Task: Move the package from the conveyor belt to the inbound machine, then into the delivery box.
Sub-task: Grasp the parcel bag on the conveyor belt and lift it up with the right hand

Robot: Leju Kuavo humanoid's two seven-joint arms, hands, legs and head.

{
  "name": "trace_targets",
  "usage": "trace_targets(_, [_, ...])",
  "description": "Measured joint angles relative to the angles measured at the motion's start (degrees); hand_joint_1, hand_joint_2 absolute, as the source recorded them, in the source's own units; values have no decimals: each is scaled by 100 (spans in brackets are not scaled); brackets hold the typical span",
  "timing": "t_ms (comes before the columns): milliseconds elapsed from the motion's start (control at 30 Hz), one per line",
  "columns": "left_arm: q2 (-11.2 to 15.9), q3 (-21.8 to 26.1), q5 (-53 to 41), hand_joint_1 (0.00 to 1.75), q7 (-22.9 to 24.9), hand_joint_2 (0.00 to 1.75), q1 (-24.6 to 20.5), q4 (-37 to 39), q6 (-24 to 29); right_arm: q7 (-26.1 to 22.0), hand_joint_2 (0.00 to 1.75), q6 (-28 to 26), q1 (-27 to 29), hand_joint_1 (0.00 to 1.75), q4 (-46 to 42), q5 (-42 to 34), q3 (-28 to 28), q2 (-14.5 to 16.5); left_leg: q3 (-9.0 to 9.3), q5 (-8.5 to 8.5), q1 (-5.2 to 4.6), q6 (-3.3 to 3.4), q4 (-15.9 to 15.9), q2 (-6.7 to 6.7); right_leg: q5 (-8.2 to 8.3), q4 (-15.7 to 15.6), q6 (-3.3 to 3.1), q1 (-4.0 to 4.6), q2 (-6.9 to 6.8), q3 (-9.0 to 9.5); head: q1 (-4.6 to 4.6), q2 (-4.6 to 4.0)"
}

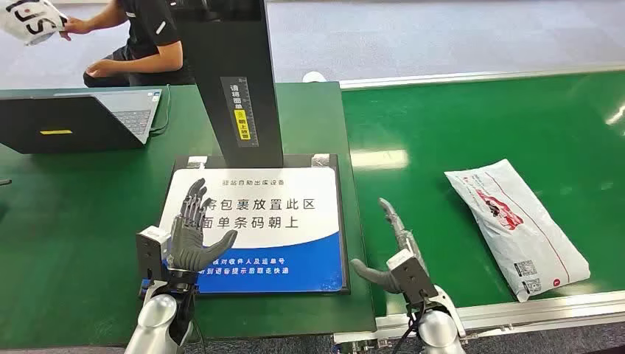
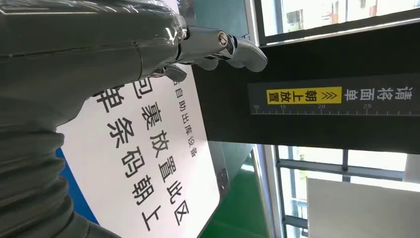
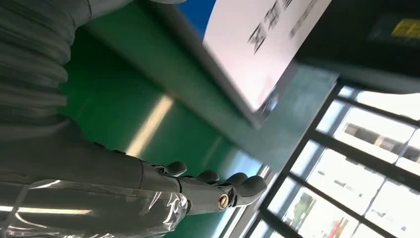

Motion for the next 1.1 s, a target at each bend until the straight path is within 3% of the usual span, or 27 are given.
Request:
trace_targets(200, [3, 1, 17, 0, 18, 175, 40, -7, 3, 800, 175, -492, -464, 0, 199, 1097, -744, -515, -2, 1, -7, 4, 2, -2, 5, -2, 7, -7, -1, 1, 0, 0])
trace_targets(333, [6, 4, 39, 0, 21, 175, 106, -49, 4, 1024, 175, -645, -859, 0, 575, 1481, -1235, -938, -3, 1, -9, 5, 3, -2, 6, -3, 9, -8, -1, 0, 1, 0])
trace_targets(567, [8, 8, 55, 0, 56, 175, 134, -105, 15, 1542, 175, -1123, -1305, 0, 1217, 2404, -1504, -1518, -4, 1, -8, 4, 2, -3, 6, -2, 9, -6, -1, -1, 1, 0])
trace_targets(900, [8, 13, 50, 0, 60, 175, 141, -106, 66, 1719, 175, -1382, -1498, 0, 1653, 2690, -1568, -1764, -4, 1, -7, 5, 2, -4, 5, -2, 9, -6, -2, -1, 0, 0])
trace_targets(1100, [9, 13, 41, 0, 38, 175, 169, -107, 178, 1941, 175, -1606, -1910, 0, 2810, 3036, -1778, -2162, -6, 1, -9, 6, 3, -6, 7, -4, 12, -9, -4, 0, 1, 0])
